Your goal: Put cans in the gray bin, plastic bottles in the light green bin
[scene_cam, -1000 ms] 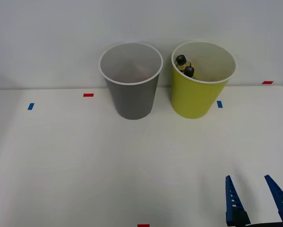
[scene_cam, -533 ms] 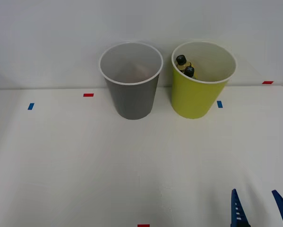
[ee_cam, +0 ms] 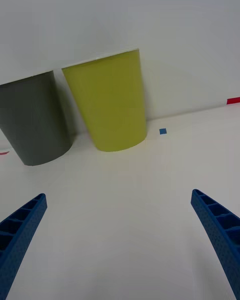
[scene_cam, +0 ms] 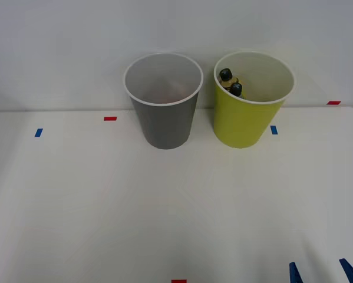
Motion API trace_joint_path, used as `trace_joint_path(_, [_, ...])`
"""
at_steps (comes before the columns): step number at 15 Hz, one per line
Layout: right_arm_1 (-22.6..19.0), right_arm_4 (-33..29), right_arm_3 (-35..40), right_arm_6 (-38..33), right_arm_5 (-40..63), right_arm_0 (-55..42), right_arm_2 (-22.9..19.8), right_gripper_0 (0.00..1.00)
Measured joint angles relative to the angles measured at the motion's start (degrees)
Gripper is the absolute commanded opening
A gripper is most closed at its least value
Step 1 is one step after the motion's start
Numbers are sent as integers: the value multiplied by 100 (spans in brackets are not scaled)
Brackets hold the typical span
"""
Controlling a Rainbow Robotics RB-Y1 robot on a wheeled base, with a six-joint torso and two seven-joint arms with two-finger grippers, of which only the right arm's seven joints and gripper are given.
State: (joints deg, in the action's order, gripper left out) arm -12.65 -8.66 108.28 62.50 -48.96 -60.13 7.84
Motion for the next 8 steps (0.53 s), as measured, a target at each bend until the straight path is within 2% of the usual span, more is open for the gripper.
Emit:
trace_joint_path(4, [185,-63,-256,102,-149,-136,4,100])
trace_joint_path(8, [150,41,-535,59,-412,-168,-120,100])
